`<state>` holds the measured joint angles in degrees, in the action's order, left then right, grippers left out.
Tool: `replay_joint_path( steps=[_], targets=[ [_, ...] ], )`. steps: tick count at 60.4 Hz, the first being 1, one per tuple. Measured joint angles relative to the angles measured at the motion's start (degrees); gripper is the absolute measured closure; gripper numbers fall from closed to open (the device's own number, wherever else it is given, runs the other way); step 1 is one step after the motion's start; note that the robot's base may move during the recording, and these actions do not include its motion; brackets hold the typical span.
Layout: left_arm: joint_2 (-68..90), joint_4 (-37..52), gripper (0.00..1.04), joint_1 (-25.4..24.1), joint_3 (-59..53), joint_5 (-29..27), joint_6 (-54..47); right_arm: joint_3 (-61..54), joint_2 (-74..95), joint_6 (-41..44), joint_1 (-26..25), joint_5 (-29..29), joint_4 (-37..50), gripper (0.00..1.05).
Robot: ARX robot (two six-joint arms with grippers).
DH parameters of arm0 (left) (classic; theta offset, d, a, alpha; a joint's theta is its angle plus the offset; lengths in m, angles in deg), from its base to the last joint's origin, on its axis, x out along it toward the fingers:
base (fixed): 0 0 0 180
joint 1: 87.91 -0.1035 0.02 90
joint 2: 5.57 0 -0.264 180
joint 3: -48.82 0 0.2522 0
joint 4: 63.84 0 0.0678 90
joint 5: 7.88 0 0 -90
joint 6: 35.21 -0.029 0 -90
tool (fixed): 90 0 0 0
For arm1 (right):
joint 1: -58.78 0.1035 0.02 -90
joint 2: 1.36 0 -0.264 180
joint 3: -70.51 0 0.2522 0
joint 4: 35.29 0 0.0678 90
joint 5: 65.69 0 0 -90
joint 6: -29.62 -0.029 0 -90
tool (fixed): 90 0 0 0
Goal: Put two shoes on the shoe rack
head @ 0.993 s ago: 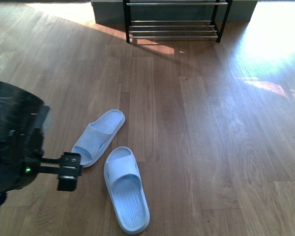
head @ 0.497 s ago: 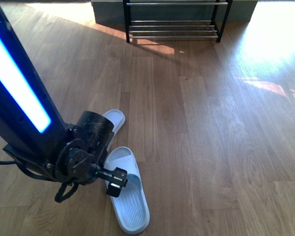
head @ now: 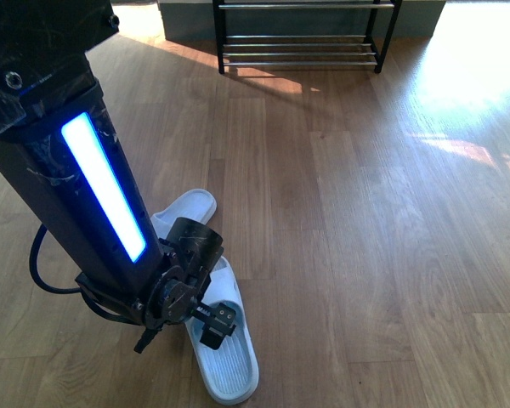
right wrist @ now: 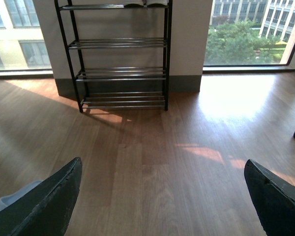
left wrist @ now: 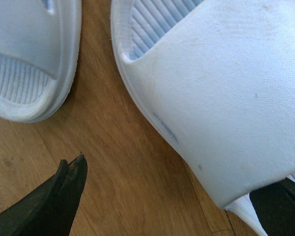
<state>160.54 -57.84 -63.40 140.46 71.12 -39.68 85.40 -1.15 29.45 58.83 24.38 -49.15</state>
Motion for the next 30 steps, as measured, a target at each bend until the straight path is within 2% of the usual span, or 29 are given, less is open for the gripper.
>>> replay_joint_path(
  steps=[10, 15, 30],
  targets=[
    [1.97, 3.23, 0.38, 0.13, 2.16, -2.05, -3.1, 0.0, 0.0, 0.0, 0.0, 0.02, 0.0, 0.09],
    [2.56, 3.1, 0.57, 0.11, 2.64, -2.56, -3.45, 0.0, 0.0, 0.0, 0.0, 0.02, 0.0, 0.09],
    [1.33, 2.16, 0.92, -1.14, 1.18, -2.78, -3.17, 0.0, 0.0, 0.0, 0.0, 0.02, 0.0, 0.09]
  ],
)
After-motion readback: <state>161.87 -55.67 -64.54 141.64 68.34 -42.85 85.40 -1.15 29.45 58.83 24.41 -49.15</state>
